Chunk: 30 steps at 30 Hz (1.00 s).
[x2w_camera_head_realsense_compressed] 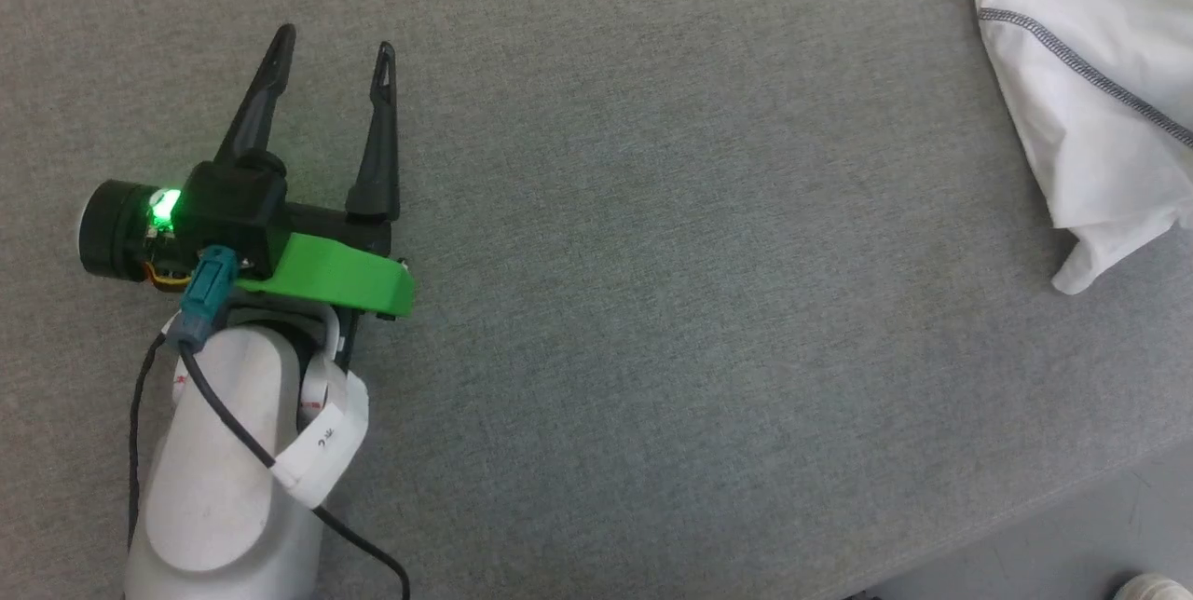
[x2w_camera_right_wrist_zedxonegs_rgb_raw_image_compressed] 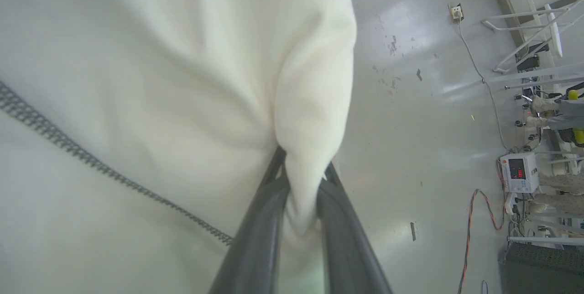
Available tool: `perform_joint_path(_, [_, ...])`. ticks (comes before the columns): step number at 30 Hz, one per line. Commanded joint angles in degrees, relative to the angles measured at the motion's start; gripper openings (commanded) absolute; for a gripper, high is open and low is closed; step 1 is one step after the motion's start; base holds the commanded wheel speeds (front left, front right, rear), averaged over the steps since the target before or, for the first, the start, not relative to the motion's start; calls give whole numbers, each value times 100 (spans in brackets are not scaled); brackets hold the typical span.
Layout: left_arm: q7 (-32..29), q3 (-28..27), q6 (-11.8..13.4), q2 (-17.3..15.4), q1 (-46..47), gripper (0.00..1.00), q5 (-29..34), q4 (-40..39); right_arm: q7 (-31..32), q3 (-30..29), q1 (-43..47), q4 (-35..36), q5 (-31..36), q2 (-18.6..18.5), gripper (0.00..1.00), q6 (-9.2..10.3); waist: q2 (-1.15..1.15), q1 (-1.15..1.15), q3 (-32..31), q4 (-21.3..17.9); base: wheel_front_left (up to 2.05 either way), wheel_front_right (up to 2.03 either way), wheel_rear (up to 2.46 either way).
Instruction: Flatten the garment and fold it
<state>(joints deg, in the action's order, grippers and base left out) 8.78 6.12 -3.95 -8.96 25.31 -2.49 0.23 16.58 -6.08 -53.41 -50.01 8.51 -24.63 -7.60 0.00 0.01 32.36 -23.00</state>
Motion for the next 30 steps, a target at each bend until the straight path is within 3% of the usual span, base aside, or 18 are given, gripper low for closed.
perform_joint_path(1, [-24, -16, 31, -54, 70, 100, 22, -59, -93, -116, -141, -99, 100, 48, 0, 11, 0, -1, 34, 65, 0, 0, 0])
perform_joint_path(2, [-34, -22, 45, -60, 47, 100, 15, -84, -170, -213, -175, -179, 162, 72, 13, 11, 0, -1, 19, 88, 0, 0, 0])
perform_joint_path(3, [-35, -27, 56, -59, 24, 100, 4, -96, -202, -284, -190, -251, 221, 79, 67, 11, 0, -1, -7, 110, 0, 0, 0])
perform_joint_path(4, [-30, -37, 73, -59, -12, 100, -10, -97, -252, -377, -201, -320, 300, 74, 100, 11, 0, -1, -57, 139, 0, 0, 0])
perform_joint_path(12, [253, -166, 187, 72, -490, 100, -298, 314, -880, -746, 25, -444, 430, 125, 100, 11, 0, -1, -955, 396, 0, 0, 0])
perform_joint_path(18, [458, -248, 243, 249, -1008, 100, -605, 663, -1757, -465, 519, -60, -228, 418, 100, 11, 0, -1, -1834, 675, 0, 0, 0])
perform_joint_path(23, [557, -280, 260, 362, -1333, 100, -815, 944, -2414, 64, 1323, 775, -1081, 634, 100, 11, 0, -1, -2410, 986, 0, 0, 0])
perform_joint_path(30, [609, -267, 350, 455, -1594, 100, -896, 1160, -2839, 602, 2744, 2386, -2039, 803, 100, 11, 0, -1, -2817, 1394, 0, 0, 0])
